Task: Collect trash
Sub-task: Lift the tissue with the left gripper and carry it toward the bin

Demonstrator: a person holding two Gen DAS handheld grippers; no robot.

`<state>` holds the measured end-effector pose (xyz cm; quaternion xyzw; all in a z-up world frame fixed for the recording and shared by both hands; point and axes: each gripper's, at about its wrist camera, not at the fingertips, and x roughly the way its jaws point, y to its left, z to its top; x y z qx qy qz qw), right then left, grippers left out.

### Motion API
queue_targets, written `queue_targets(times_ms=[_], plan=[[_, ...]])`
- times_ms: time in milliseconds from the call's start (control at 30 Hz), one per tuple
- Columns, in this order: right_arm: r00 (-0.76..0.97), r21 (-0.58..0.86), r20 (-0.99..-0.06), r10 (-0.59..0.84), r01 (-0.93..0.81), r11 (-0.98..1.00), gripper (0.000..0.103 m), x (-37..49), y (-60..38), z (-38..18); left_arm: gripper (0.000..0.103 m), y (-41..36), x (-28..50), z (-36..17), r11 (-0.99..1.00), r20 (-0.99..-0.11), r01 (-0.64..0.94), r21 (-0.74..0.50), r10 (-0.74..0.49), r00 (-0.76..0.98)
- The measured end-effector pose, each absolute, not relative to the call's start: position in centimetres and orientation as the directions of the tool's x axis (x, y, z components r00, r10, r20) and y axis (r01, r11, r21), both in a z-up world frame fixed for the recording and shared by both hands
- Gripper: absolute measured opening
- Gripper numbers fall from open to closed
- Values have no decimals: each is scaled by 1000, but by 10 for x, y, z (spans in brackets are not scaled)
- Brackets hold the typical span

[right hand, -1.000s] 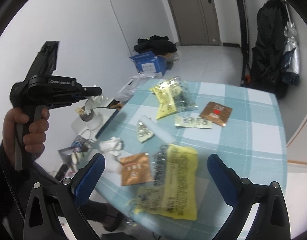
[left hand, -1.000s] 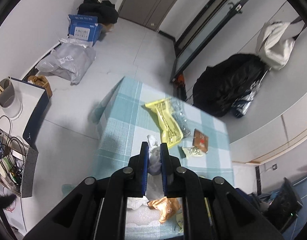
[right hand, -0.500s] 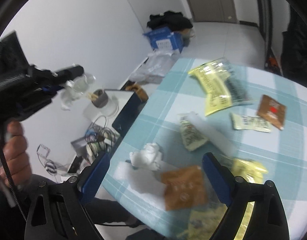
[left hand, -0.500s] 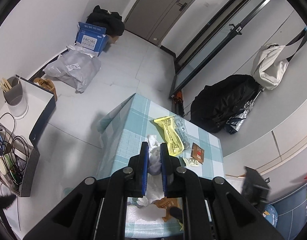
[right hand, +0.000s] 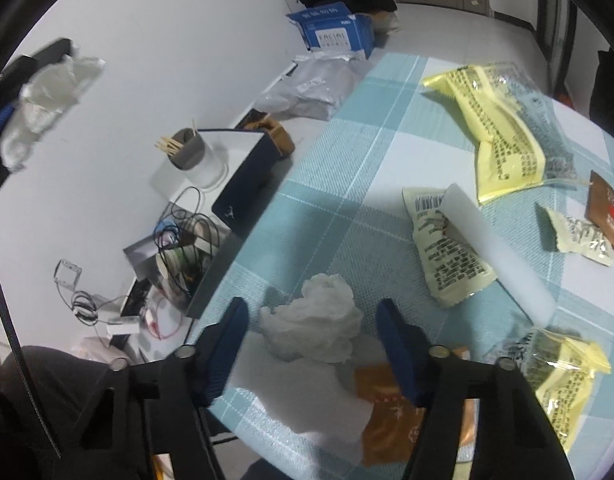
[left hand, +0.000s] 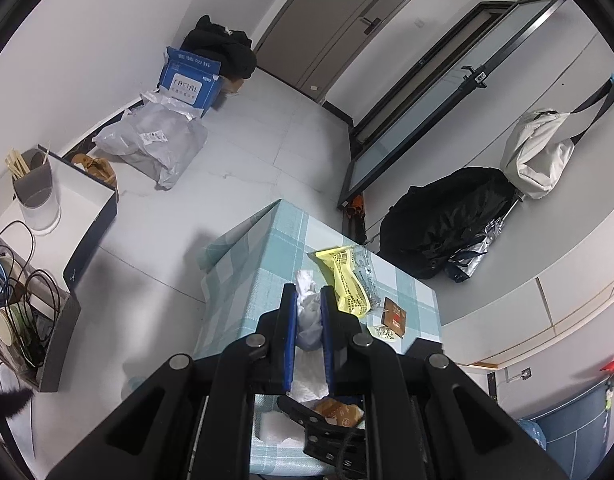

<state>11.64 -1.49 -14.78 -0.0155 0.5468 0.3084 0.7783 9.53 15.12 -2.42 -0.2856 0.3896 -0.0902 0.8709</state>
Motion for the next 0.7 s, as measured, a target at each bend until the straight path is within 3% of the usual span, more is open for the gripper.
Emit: queue_targets(times_ms=[67, 200, 267, 433, 700], plan=[[228, 295, -862, 452, -498, 815, 53, 116, -14, -149, 7, 149, 94, -23, 826, -628, -60, -560, -375, 682], [243, 271, -869, 431, -496, 825, 29, 119, -13, -148, 7, 149, 94, -23, 834, -634, -61, -549, -368, 681], [234, 284, -867, 439, -492, 823, 24, 120, -15, -147, 7, 149, 94, -23, 839, -635, -60, -541, -361, 683], [271, 287, -849, 453, -483, 827, 16, 123, -24, -140, 7, 144, 94, -20, 850, -639, -51, -524, -352, 684], [329, 332, -792, 515, -477, 814, 14, 122, -47, -114, 7, 128, 94, -14, 889, -652, -25, -457, -316, 690]])
